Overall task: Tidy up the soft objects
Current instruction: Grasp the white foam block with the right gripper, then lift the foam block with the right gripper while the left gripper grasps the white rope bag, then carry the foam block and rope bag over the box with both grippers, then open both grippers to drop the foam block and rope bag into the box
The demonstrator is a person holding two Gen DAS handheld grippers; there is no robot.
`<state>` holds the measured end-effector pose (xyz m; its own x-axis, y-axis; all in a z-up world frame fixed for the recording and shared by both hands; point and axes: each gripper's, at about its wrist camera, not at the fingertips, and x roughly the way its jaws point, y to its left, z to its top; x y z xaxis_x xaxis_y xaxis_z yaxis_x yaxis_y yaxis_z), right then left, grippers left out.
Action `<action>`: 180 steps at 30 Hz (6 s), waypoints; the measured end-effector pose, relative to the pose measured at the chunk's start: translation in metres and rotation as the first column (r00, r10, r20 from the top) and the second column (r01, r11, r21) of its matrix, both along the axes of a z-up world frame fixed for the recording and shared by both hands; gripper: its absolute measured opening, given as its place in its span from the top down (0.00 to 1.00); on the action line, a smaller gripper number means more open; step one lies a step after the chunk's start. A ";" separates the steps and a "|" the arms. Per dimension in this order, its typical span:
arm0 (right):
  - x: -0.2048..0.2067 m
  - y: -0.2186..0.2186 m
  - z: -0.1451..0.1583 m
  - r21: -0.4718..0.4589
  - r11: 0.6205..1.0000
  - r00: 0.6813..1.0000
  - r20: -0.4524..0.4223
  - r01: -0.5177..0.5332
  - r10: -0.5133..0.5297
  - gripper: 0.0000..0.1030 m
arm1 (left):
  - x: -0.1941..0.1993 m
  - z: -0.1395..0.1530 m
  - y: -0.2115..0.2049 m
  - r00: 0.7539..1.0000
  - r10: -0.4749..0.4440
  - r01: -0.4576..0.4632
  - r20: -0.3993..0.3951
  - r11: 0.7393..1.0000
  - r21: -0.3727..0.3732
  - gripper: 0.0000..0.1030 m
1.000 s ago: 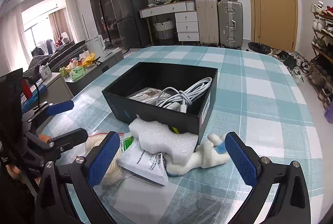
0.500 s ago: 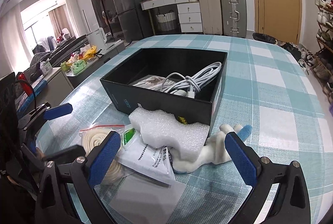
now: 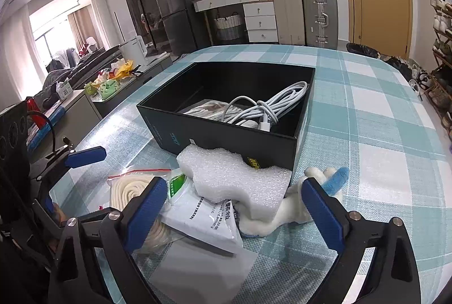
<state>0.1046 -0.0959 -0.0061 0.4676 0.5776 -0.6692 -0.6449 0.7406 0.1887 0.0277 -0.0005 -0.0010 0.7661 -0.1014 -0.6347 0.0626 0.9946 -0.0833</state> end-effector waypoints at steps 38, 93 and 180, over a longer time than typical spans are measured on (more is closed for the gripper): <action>-0.010 -0.008 0.020 0.031 0.999 0.999 0.034 -0.031 0.030 0.31 | 0.002 0.003 -0.030 0.986 -0.161 0.165 -0.048 0.984 0.069 0.00; -0.017 -0.036 0.057 0.086 0.994 0.987 0.140 0.065 -0.076 0.31 | 0.024 0.062 -0.002 0.991 -0.056 0.054 0.120 0.998 0.019 0.43; 0.020 -0.041 0.043 0.020 0.998 0.989 0.134 0.062 -0.064 0.01 | 0.032 0.049 0.019 0.993 0.080 -0.078 0.083 0.997 -0.028 0.00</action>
<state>0.1247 -0.1372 0.0368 0.5885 0.5540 -0.5888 -0.6172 0.7783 0.1154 0.0600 0.0186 0.0483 0.8229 -0.0529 -0.5657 -0.0084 0.9944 -0.1053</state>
